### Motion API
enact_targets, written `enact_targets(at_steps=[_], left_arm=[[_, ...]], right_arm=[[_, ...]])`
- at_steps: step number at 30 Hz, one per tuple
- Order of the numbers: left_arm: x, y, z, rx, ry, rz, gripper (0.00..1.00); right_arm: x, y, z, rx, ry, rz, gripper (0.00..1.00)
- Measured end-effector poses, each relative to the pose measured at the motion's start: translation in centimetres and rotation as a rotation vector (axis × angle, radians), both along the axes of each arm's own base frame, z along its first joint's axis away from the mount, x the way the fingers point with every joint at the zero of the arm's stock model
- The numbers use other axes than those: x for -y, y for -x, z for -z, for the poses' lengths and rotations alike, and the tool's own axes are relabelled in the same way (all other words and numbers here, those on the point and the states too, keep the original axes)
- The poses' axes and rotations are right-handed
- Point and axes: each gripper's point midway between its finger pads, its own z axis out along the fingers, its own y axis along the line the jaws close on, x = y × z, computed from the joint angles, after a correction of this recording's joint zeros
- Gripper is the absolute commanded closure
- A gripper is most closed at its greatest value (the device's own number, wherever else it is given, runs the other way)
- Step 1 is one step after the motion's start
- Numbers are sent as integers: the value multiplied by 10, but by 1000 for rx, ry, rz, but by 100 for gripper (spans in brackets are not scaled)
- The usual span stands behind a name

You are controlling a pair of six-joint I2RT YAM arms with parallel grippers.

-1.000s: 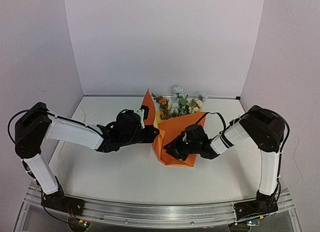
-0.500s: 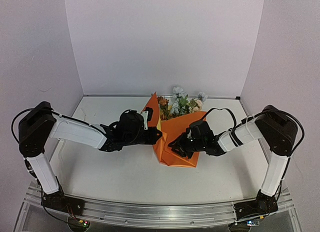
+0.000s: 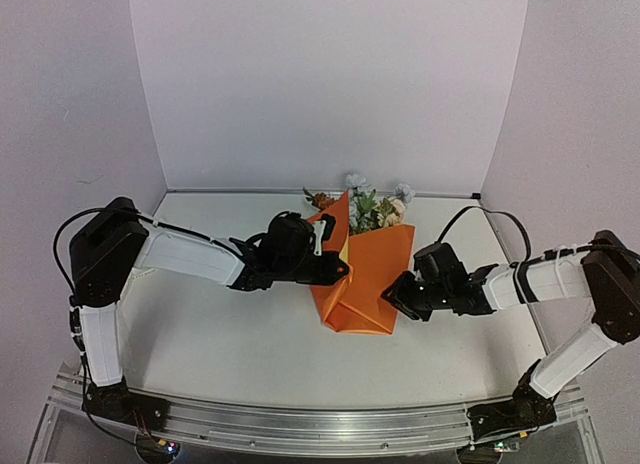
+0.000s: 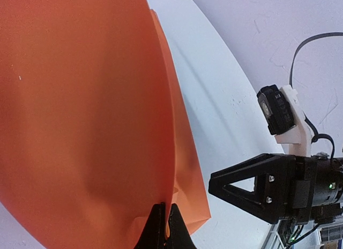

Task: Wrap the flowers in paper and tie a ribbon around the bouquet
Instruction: Fold the 2/3-folded wrapping paper at the center of the board.

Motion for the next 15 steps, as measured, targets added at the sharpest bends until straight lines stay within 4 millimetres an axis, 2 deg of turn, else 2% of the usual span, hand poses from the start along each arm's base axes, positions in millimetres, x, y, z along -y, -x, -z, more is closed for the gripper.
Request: enact_targets(at_steps=[3,7,15], left_arm=[[8,0,6,-14,-20,26,100],[18,0,11,-26,-45,56,100],[49,6,12,-32,-54,130,100]], right_arm=[[19,9,14,-12,68,9,54],[37,20,38,-59,133,13,59],[27,13,44,-46,91,-1,68]])
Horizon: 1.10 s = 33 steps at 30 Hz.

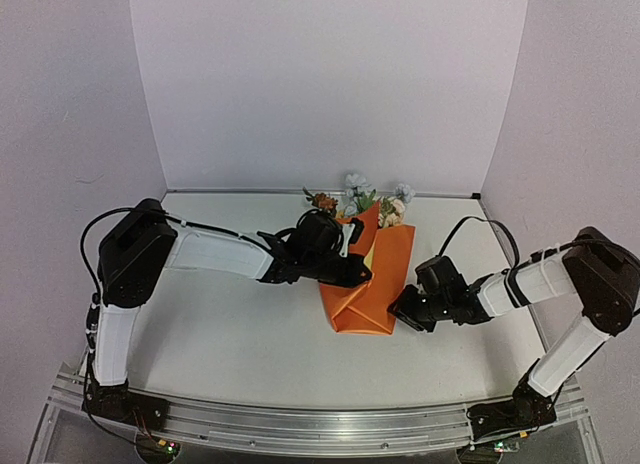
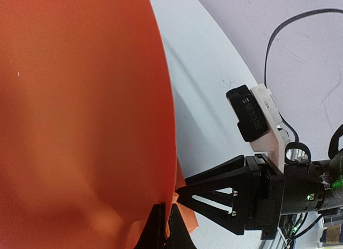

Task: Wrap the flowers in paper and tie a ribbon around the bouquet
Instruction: Fold the 2/3-folded wrapping paper at the center of the board.

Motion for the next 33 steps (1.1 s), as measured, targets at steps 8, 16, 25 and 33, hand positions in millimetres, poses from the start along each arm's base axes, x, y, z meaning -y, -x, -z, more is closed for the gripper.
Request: enact_targets(at_steps=[8,16,25,33], left_arm=[[23,10,14,-30,-18,60,99],[38,14,35,-55,-38,104,100],[37,16,48,-78,-71,110,99],[40,14,43,-69,-66,112,97]], right_arm=[[-17,-7,0,1,-84,-7,70],[-21,-6,0,-10,-124,7,68],[6,10,-22,9,-72,42,50],[11,-23,-78,81,-50,79,35]])
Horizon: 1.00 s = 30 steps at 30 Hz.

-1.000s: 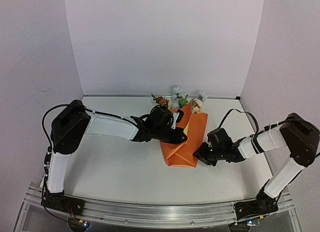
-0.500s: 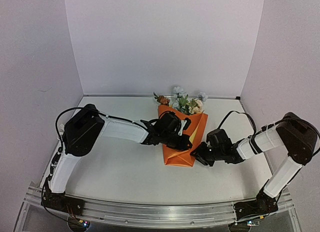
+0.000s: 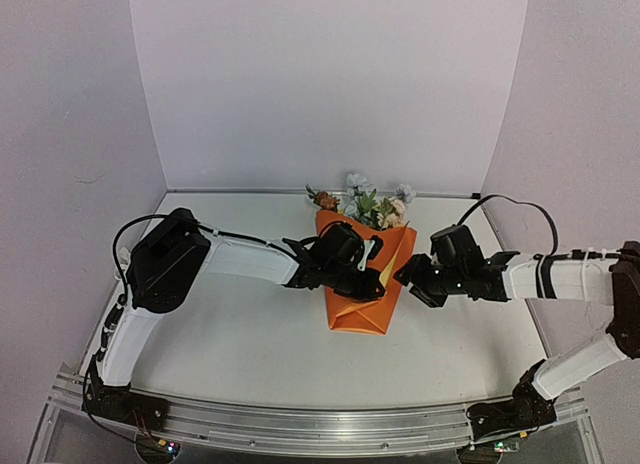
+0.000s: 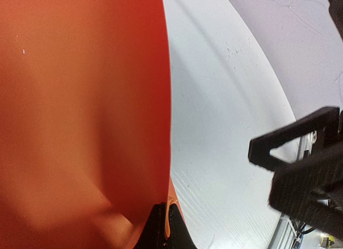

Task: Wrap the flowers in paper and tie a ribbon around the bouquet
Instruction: Fold the 2/3-folded wrapping paper at the center of the board.

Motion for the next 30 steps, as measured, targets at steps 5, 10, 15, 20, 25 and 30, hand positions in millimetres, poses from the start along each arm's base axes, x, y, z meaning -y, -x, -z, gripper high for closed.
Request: enact_targets(at_steps=[5,10,15,20,25,30], left_arm=[[2,0,0,12,-12,20,98],[1,1,3,7,-19,25,98],[1,2,3,6,-21,30,98],[3,3,5,5,-24,46,97],[4,3,5,7,-23,51,93],[4,3,5,7,-23,53,81]], right_arm=[[14,-28,-8,-6,28,31,29],[12,-37,-2,-39,50,15,30],[-1,-63,4,-62,55,-8,34],[-2,-72,8,-79,66,-23,52],[2,-71,16,-105,80,-24,71],[5,-72,21,-118,85,-23,96]])
